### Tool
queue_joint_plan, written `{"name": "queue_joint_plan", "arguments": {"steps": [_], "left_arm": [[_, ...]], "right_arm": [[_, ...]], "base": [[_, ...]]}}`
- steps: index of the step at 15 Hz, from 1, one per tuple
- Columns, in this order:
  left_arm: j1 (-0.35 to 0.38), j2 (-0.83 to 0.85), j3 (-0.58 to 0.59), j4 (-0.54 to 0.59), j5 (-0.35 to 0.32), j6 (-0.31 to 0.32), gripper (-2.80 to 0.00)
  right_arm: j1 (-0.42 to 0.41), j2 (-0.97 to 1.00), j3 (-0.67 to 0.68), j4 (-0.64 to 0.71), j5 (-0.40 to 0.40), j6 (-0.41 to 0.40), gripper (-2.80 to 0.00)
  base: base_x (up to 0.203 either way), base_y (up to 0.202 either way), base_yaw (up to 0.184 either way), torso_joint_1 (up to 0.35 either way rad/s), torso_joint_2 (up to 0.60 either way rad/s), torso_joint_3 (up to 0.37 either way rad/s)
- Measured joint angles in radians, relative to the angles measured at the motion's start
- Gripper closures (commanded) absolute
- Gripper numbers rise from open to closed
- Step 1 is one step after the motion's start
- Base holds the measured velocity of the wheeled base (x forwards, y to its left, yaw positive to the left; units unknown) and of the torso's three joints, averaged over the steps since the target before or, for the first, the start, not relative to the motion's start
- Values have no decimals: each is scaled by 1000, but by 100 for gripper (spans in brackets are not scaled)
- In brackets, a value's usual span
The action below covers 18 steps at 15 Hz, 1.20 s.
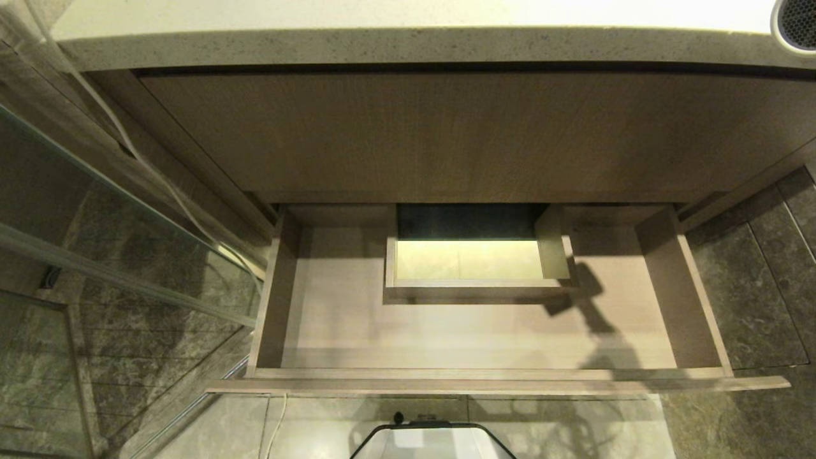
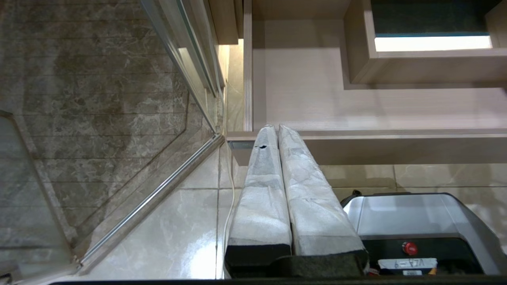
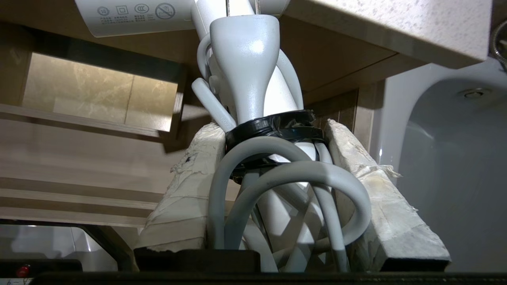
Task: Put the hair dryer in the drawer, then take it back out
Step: Put it into the drawer
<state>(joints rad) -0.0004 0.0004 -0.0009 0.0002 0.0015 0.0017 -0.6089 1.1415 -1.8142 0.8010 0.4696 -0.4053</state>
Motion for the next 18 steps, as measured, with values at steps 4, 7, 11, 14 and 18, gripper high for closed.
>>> {"name": "queue_joint_plan", "arguments": {"steps": [4, 7, 11, 14, 18], "left_arm": [[0, 0, 0, 0, 0, 0, 0], [0, 0, 0, 1, 0, 0, 0], [0, 0, 0, 0, 0, 0, 0], [0, 0, 0, 1, 0, 0, 0], [0, 0, 0, 1, 0, 0, 0]], "right_arm": [[0, -21, 38, -41, 0, 0, 0], [0, -44, 72, -65, 1, 0, 0], [0, -60, 88, -68, 1, -1, 0], [0, -66, 91, -66, 1, 0, 0], [-1, -69, 95, -66, -1, 0, 0]], "base": [[0, 0, 0, -305, 518, 211], [0, 0, 0, -306, 502, 193], [0, 0, 0, -307, 413, 128], [0, 0, 0, -156, 365, 226], [0, 0, 0, -47, 353, 277]]}}
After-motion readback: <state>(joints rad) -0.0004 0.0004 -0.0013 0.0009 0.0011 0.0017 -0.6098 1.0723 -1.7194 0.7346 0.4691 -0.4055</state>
